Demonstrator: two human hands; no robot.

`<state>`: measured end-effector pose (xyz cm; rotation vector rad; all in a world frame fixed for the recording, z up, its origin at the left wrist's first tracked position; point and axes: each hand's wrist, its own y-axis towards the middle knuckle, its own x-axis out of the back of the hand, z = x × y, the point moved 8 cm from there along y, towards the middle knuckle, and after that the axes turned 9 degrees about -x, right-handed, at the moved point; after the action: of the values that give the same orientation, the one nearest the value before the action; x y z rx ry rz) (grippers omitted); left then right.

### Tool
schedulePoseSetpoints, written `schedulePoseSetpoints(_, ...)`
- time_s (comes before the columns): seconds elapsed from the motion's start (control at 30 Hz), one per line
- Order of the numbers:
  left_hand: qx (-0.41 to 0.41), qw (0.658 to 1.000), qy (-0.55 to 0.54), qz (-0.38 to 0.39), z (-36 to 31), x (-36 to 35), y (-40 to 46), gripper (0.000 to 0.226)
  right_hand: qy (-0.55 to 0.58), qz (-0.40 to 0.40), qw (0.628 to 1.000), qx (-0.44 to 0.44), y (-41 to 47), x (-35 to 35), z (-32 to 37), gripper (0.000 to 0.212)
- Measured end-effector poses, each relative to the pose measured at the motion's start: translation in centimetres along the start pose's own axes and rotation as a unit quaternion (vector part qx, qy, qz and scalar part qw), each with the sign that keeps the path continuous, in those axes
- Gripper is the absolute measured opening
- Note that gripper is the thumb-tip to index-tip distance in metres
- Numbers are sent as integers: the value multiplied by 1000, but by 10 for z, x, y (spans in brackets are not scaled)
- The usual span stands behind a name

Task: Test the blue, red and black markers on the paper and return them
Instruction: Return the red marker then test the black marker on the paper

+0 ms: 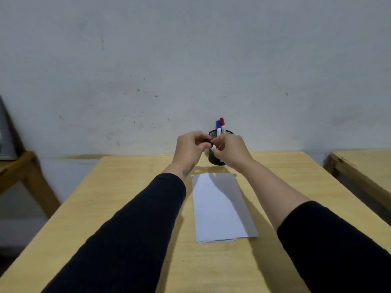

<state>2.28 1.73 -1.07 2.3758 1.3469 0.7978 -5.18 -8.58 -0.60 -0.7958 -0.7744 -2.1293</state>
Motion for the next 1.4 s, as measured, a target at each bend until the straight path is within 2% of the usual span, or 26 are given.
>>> schedulePoseSetpoints(0.1, 26, 998, -11, -51, 6, 15, -11, 15, 40, -47, 998, -26, -11, -1, -2, 21)
schedulePoseSetpoints(0.17, 40, 992, -24, -114, 9, 29, -17, 11, 97, -88, 987, -90, -20, 1, -11, 11)
schedulePoseSetpoints(0.2, 45, 989, -34, -138, 11, 33, -20, 10, 156, -81, 974, -144, -24, -4, -18, 17)
schedulePoseSetpoints(0.23, 50, 986, -46, -152, 12, 35, -22, 10, 250, -48, 944, -212, -27, -15, -28, 23)
schedulePoseSetpoints(0.27, 52, 985, -59, -155, 13, 34, -24, 10, 362, 4, 890, -276, -31, -30, -32, 27)
schedulePoseSetpoints(0.3, 53, 985, -70, -151, 14, 32, -27, 11, 459, 49, 829, -316, -34, -43, -31, 30)
schedulePoseSetpoints(0.33, 54, 985, -80, -145, 15, 29, -29, 11, 521, 78, 782, -333, -34, -51, -28, 31)
schedulePoseSetpoints(0.4, 59, 986, -79, -134, 20, 25, -34, 11, 582, 89, 733, -340, -32, -56, -25, 25)
schedulePoseSetpoints(0.47, 67, 988, -60, -122, 26, 23, -40, 12, 607, 75, 713, -342, -31, -57, -25, 16)
schedulePoseSetpoints(0.67, 30, 998, 35, -39, 30, 17, -46, 15, 569, 83, 750, -327, -27, -63, -36, 10)
schedulePoseSetpoints(0.77, 34, 998, 46, -34, 31, 16, -45, 16, 549, 69, 770, -318, -24, -65, -41, 13)
schedulePoseSetpoints(0.93, 95, 995, 8, -37, 43, 13, -46, 18, 525, 63, 794, -299, -19, -69, -41, 14)
schedulePoseSetpoints(1.1, 161, 987, 4, -26, 64, 22, -51, 15, 523, 29, 798, -298, -15, -66, -59, 12)
schedulePoseSetpoints(1.27, 154, 981, 122, 5, 82, 33, -54, 14, 455, 40, 856, -241, -12, -60, -58, 22)
schedulePoseSetpoints(1.4, 158, 972, 167, 43, 99, 18, -61, 19, 404, 42, 886, -226, -14, -65, -46, 9)
